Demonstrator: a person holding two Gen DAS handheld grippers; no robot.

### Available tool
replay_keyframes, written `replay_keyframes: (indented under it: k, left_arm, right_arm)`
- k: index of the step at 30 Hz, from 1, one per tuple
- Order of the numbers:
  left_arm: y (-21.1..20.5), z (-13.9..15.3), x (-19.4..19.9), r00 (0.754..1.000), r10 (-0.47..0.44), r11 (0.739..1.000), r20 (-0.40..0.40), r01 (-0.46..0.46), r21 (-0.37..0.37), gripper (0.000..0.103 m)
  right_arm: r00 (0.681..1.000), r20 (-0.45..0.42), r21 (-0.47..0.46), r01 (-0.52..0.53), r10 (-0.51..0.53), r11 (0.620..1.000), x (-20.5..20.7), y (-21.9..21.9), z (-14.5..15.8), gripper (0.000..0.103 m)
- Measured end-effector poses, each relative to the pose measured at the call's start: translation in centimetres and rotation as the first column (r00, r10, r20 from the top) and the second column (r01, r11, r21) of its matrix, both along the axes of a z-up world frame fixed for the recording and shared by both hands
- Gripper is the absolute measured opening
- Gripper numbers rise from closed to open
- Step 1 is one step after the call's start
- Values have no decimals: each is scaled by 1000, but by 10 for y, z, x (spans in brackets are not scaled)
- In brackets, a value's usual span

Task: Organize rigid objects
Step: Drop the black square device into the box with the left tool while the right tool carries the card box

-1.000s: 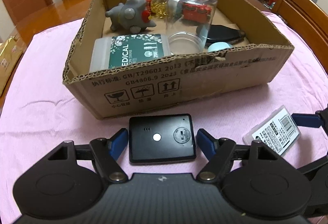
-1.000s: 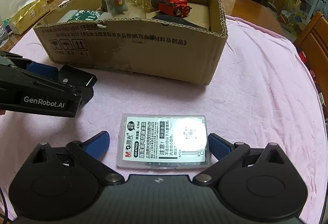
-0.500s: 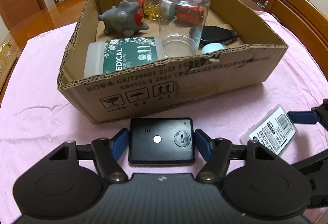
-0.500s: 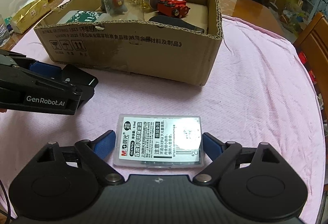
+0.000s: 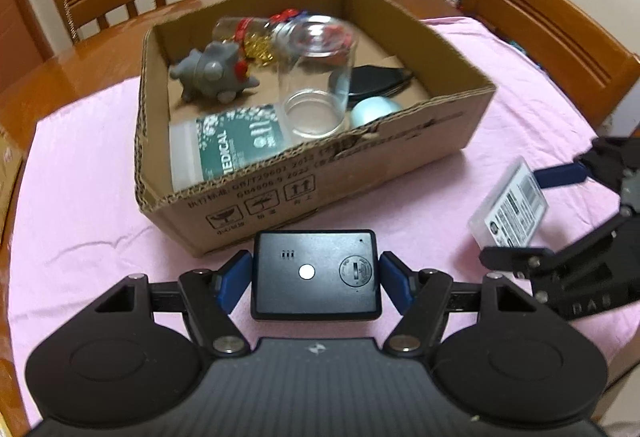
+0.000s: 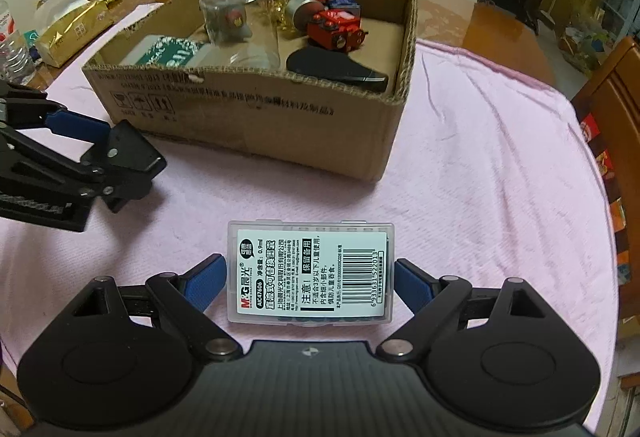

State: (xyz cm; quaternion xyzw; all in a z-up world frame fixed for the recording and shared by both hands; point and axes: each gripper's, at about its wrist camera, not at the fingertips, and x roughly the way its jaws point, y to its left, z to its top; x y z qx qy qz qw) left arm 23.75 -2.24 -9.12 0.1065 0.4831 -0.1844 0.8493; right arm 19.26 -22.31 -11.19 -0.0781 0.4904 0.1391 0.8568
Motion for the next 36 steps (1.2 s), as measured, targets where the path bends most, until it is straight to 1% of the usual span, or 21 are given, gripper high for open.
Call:
replay_keyframes:
  k: [4, 7, 11, 15, 17, 20, 23, 25, 28, 29, 30, 32, 34, 36]
  left_arm:
    - [2, 16, -3, 999, -31, 999, -12, 31, -13, 69]
    - [4, 32, -3, 999, -52, 998, 4, 52, -21, 69]
    - [8, 57, 5, 996, -58, 998, 68, 59, -19, 69]
    - [12, 70, 24, 990, -34, 999, 139, 35, -8, 69]
    - [14, 72, 36, 986, -16, 1000, 163, 16, 0, 69]
    - [16, 67, 58, 985, 13, 1000, 174, -15, 7, 69]
    - [17, 57, 77, 986, 45, 999, 160, -48, 12, 69]
    - [18, 51, 85, 986, 58, 998, 157, -60, 5, 69]
    - [15, 46, 91, 983, 63, 998, 171, -68, 19, 70]
    - [15, 45, 92, 981, 68, 997, 180, -73, 21, 75]
    - [14, 45, 91, 979, 66, 997, 190, -71, 19, 85]
    - [15, 48, 89, 972, 79, 996, 223, -85, 17, 96]
    - [18, 53, 84, 966, 85, 996, 244, -88, 0, 96]
    - [22, 56, 82, 964, 101, 995, 245, -100, -17, 97]
  right_arm:
    - [1000, -3, 5, -17, 17, 1000, 0, -4, 8, 93]
    - [1000, -2, 21, -30, 31, 999, 0, -7, 18, 93]
    - [999, 11, 35, -51, 51, 998, 1, -9, 32, 93]
    - [997, 36, 38, -76, 74, 996, 5, -10, 47, 93]
    - [995, 51, 40, -85, 83, 996, 8, -11, 55, 93]
    - [993, 78, 36, -95, 92, 995, 13, -12, 67, 93]
    - [991, 93, 36, -97, 94, 995, 18, -13, 75, 93]
    - [991, 99, 32, -97, 94, 995, 21, -14, 78, 93]
    - [989, 107, 21, -100, 98, 995, 24, -13, 81, 93]
    - [989, 107, 19, -102, 99, 995, 24, -13, 81, 93]
    - [989, 108, 16, -103, 100, 995, 24, -13, 81, 93]
    - [989, 110, 11, -105, 104, 994, 24, -12, 82, 93]
    - [988, 112, 8, -107, 105, 994, 25, -11, 83, 93]
    - [987, 116, 4, -112, 110, 994, 26, -10, 85, 93]
